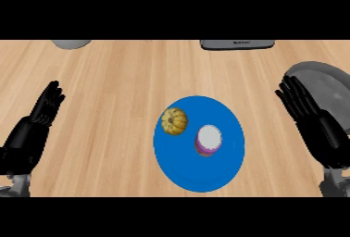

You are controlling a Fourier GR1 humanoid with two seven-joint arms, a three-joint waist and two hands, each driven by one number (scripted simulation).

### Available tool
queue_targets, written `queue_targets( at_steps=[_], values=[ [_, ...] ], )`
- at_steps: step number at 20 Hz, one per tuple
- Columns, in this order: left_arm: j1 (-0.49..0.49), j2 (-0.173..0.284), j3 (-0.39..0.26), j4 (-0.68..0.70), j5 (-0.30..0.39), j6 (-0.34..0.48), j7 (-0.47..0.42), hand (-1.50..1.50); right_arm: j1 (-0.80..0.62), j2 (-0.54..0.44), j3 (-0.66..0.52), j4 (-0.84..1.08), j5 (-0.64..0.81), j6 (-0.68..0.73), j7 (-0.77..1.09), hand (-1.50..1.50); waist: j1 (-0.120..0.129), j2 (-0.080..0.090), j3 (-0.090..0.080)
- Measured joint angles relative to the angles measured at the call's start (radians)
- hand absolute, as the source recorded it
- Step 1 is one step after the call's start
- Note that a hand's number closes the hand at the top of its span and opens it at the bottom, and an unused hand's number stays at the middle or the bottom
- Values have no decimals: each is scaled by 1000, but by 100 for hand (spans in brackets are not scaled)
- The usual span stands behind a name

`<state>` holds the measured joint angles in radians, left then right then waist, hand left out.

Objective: Pick the can from the plate and place it in the pan

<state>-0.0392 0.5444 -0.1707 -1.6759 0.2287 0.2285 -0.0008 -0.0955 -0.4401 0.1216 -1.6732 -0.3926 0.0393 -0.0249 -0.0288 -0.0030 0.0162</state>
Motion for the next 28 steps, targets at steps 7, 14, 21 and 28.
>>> queue_targets(
  at_steps=[7,14,21,28],
  values=[
    [-119,-83,47,123,-6,15,23,0,-22,116,100,76,138,-75,10,150,22,5,-14],
    [-111,-121,70,154,17,43,41,0,167,89,110,-58,480,-403,-74,-150,-24,-8,-19],
    [-125,-132,76,168,15,36,48,0,362,-98,113,-432,678,-407,176,-150,-14,-6,-21],
    [-151,-146,68,184,5,24,46,0,332,-311,48,-704,688,-192,597,-150,11,0,-22]
  ],
)
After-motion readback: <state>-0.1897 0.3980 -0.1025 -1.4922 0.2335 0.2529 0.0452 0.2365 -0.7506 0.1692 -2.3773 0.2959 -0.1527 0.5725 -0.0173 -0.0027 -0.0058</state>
